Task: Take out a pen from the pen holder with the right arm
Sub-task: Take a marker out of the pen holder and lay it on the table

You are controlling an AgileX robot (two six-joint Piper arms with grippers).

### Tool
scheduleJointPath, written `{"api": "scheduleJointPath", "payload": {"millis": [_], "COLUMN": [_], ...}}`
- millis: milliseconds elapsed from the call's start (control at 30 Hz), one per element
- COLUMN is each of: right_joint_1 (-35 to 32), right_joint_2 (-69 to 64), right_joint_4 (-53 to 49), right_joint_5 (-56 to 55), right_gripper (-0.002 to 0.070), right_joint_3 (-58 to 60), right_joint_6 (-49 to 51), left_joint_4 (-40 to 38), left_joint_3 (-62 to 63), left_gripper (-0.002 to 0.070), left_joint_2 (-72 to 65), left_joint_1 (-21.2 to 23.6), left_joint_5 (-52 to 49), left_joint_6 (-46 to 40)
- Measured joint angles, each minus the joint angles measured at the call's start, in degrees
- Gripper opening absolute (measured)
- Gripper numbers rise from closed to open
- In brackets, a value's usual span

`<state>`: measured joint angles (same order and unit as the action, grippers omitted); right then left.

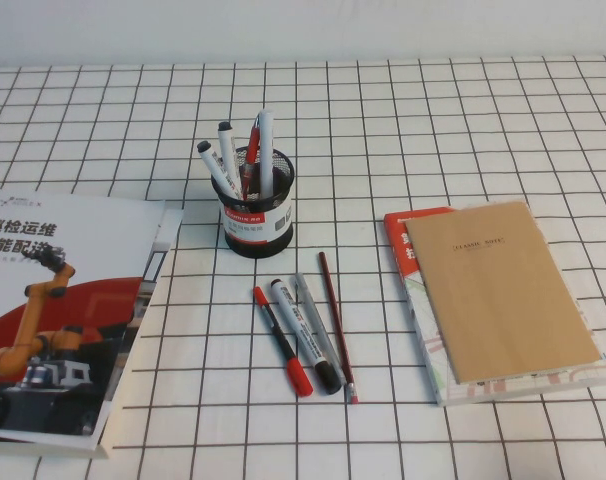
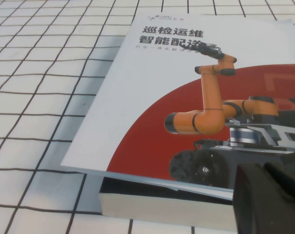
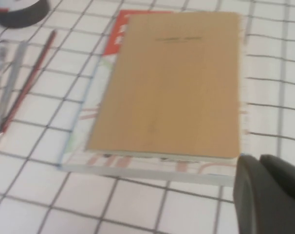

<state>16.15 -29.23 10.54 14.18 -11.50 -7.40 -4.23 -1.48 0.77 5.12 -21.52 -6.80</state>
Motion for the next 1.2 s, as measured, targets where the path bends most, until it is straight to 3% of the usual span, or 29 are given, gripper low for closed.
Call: {"api": "scheduleJointPath", "payload": {"millis": [267,500,767,1200], "right_joint_1": [-14.76,-15.61,-15.63,-15.63], "right_joint_2": [19.98,28.65,29.72,29.72], "right_joint_4": [0.65,-1.49,-1.8,-1.83], "right_joint_5": [-2.56,2.55,9.89,10.0], "right_gripper": [-0.0015,-0.0015,-0.0015,-0.0015], "right_joint_3": [9.94,10.79,11.15,11.65], "right_joint_6": [0.0,0.0,-0.13,-0.13], "left_joint_4": [0.0,0.0,0.0,0.0], "left_joint_3": [0.0,0.0,0.0,0.0], "left_gripper": [-0.0003,-0.0003,-0.0003,-0.0003], "left_joint_2": [0.0,0.0,0.0,0.0], "left_joint_1": [0.0,0.0,0.0,0.0], "left_joint_5": [0.0,0.0,0.0,0.0], "left_joint_6": [0.0,0.0,0.0,0.0]}}
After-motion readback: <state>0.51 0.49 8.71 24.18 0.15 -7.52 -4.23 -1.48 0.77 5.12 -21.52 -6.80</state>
